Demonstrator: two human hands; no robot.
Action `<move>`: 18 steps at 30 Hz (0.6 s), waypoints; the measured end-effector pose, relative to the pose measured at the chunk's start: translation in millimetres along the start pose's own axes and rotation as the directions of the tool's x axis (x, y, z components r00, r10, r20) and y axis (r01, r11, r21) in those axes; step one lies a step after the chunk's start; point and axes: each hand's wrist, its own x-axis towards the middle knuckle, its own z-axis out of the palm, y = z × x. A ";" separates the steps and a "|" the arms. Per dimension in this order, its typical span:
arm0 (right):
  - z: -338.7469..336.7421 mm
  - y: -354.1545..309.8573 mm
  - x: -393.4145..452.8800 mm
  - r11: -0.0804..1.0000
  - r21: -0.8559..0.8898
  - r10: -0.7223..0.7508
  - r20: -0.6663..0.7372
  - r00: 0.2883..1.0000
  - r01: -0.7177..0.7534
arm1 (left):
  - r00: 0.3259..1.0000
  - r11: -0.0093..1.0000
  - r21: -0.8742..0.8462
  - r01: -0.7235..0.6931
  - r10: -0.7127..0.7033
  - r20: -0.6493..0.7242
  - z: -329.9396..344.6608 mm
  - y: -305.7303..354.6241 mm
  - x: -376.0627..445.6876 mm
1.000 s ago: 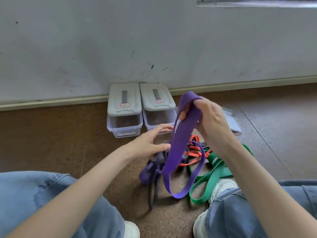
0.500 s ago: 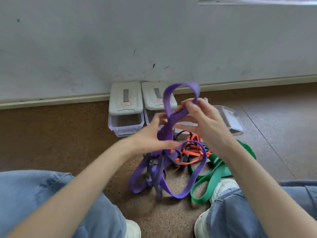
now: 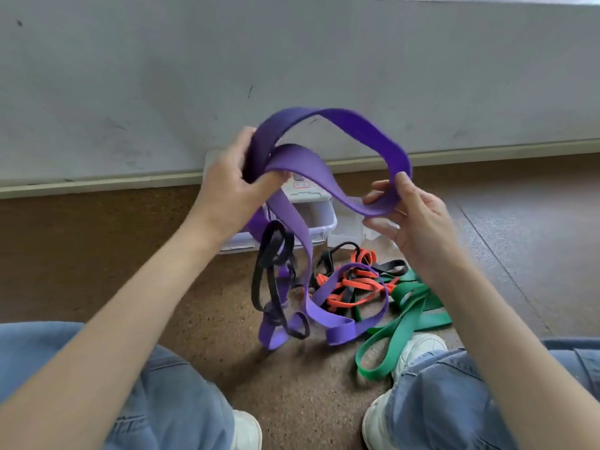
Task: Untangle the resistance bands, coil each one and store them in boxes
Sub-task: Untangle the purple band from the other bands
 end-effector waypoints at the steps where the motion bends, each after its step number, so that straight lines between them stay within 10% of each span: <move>1: -0.5 7.9 0.1 0.994 -0.094 0.054 0.024 0.998 -0.051 | 0.996 0.984 0.171 0.040 -0.052 0.066 0.2 -2.9 -4.1; 3: -3.8 23.3 0.2 0.857 -0.497 0.170 0.027 0.985 -0.134 | 0.899 0.796 0.596 0.105 -0.332 0.286 9.2 -13.7 -25.9; 6: -16.0 34.2 -3.8 0.450 -0.868 0.330 -0.055 0.942 -0.208 | 0.831 0.688 0.724 0.059 -0.435 0.346 25.1 -15.6 -40.3; 12: 18.8 23.7 -17.6 0.704 -0.696 0.299 0.473 0.829 0.143 | 0.903 0.755 0.644 -0.126 -0.181 0.389 33.6 15.5 -28.4; 18: 29.7 18.1 -20.9 0.567 -0.796 0.074 0.306 0.949 0.212 | 0.951 0.762 0.648 0.010 -0.207 0.229 29.0 -13.2 -35.8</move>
